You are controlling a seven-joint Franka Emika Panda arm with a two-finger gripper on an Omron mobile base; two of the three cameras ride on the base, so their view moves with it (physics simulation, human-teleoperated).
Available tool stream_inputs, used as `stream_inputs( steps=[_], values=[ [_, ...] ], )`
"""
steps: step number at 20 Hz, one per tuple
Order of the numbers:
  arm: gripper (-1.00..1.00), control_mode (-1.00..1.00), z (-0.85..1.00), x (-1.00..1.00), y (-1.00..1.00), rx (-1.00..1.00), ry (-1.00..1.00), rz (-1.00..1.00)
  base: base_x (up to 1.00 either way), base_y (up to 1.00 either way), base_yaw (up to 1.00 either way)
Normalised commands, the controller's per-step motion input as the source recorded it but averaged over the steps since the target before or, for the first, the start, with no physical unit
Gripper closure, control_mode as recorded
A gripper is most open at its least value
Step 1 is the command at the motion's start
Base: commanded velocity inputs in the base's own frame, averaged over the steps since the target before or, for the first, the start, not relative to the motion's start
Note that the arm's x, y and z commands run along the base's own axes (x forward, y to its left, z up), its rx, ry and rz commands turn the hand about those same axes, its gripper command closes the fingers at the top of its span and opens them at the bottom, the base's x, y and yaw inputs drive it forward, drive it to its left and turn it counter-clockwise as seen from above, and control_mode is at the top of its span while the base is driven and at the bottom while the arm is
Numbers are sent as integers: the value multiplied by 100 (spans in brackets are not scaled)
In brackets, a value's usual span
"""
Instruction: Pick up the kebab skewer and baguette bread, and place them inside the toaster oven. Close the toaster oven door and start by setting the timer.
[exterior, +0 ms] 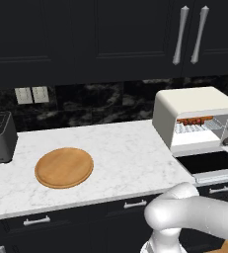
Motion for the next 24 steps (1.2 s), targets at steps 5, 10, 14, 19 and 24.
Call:
stream_inputs(
  steps=[5,10,14,19,24],
  values=[
    [-100,-100,-3,4,0,9,-1,13,0,0,0],
    [-100,-100,0,5,3,9,-3,8,0,0,0],
    [-100,-100,0,0,17,9,-3,2,0,0,0],
    [-100,-100,0,5,46,4,-2,0,0,0,0],
    [-100,-100,0,16,27,3,-5,0,0,0,0]
  ],
)
